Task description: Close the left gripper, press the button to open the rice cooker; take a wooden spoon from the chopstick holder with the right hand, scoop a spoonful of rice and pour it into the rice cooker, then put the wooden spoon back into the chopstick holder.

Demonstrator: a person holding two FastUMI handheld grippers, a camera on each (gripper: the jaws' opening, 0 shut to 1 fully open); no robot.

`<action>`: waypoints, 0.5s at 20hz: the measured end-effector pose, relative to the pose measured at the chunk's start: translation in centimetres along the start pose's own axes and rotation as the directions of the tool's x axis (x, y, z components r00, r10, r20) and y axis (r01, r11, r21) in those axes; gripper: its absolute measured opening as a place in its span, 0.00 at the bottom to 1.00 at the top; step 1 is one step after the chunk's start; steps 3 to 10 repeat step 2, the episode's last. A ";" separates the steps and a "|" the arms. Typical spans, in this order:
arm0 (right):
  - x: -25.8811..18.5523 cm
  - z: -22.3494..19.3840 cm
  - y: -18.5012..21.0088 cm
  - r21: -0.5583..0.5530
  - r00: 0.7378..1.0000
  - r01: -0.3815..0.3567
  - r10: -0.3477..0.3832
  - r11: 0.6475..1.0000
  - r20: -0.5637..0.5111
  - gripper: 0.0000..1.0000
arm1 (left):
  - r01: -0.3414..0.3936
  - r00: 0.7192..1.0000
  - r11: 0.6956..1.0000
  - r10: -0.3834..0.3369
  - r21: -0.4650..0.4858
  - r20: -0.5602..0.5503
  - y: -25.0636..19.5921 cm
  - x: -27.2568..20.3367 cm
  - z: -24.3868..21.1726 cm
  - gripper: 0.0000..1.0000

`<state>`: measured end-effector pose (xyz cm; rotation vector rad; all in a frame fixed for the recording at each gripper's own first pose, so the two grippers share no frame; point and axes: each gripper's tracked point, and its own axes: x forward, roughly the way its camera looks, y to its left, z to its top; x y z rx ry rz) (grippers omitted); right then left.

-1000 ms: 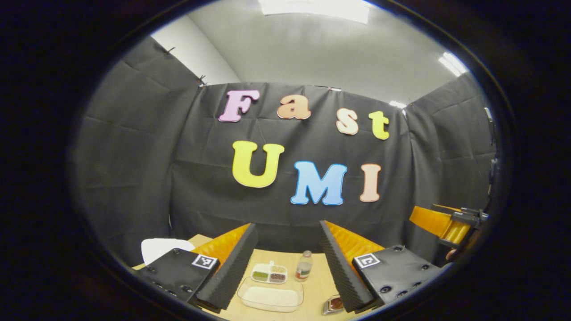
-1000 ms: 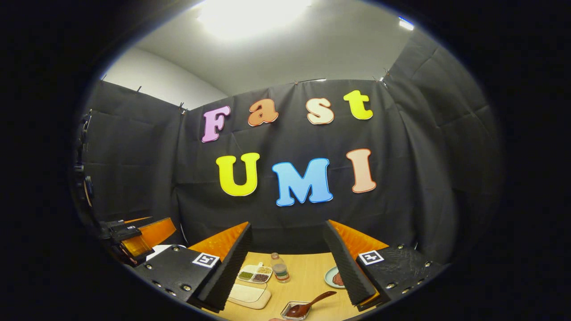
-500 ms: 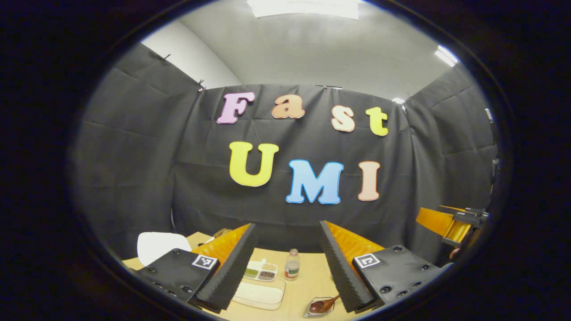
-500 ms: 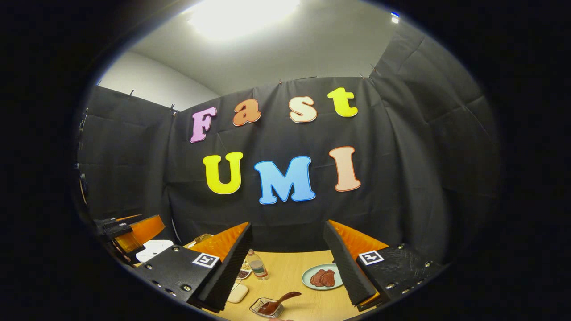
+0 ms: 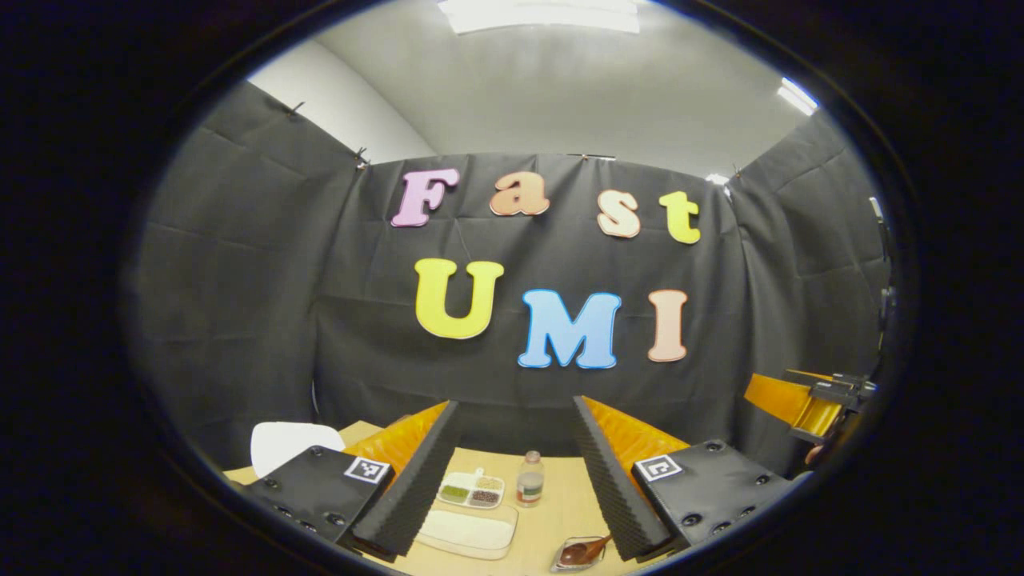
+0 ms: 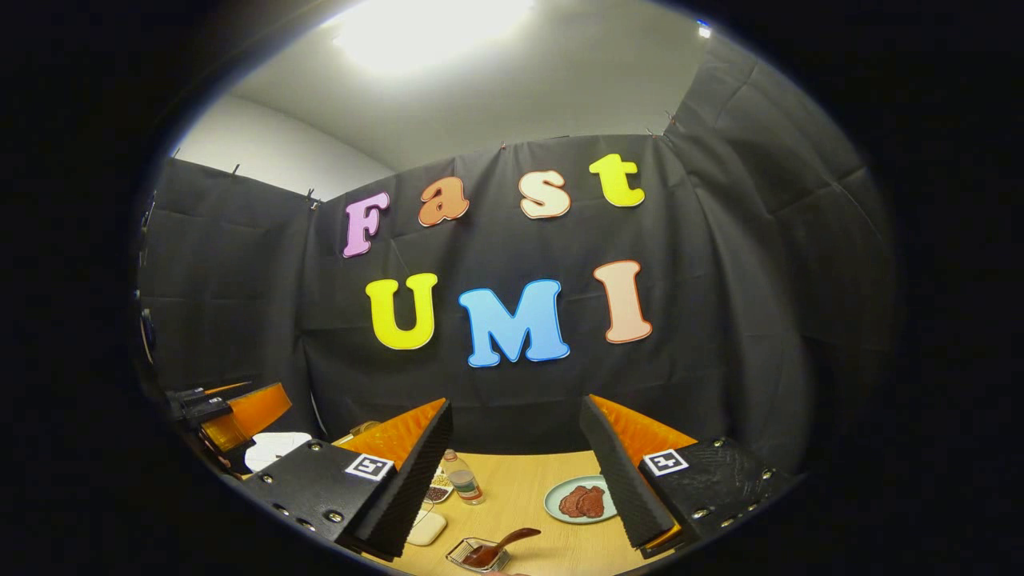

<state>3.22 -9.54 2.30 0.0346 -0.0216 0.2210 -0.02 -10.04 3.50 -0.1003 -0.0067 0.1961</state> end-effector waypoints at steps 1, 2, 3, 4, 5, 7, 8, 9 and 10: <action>0.3 0.0 0.3 -0.004 1.000 -0.003 0.003 1.000 0.002 0.98 | -0.005 1.000 1.000 0.005 -0.006 0.000 0.5 0.2 0.0 0.96; 0.6 0.2 0.7 -0.005 1.000 -0.006 0.006 1.000 0.006 0.98 | -0.008 1.000 1.000 0.008 -0.009 0.000 1.0 0.3 0.1 0.96; 0.6 0.2 0.7 -0.005 1.000 -0.006 0.006 1.000 0.006 0.98 | -0.008 1.000 1.000 0.008 -0.009 0.000 1.0 0.3 0.1 0.96; 0.6 0.2 0.7 -0.005 1.000 -0.006 0.006 1.000 0.006 0.98 | -0.008 1.000 1.000 0.008 -0.009 0.000 1.0 0.3 0.1 0.96; 0.6 0.2 0.7 -0.005 1.000 -0.006 0.006 1.000 0.006 0.98 | -0.008 1.000 1.000 0.008 -0.009 0.000 1.0 0.3 0.1 0.96; 0.6 0.2 0.7 -0.005 1.000 -0.006 0.006 1.000 0.006 0.98 | -0.008 1.000 1.000 0.008 -0.009 0.000 1.0 0.3 0.1 0.96; 0.6 0.2 0.7 -0.005 1.000 -0.006 0.006 1.000 0.006 0.98 | -0.008 1.000 1.000 0.008 -0.009 0.000 1.0 0.3 0.1 0.96; 0.6 0.2 0.7 -0.005 1.000 -0.006 0.006 1.000 0.006 0.98 | -0.008 1.000 1.000 0.008 -0.009 0.000 1.0 0.3 0.1 0.96; 0.6 0.2 0.7 -0.005 1.000 -0.006 0.006 1.000 0.006 0.98 | -0.008 1.000 1.000 0.008 -0.009 0.000 1.0 0.3 0.1 0.96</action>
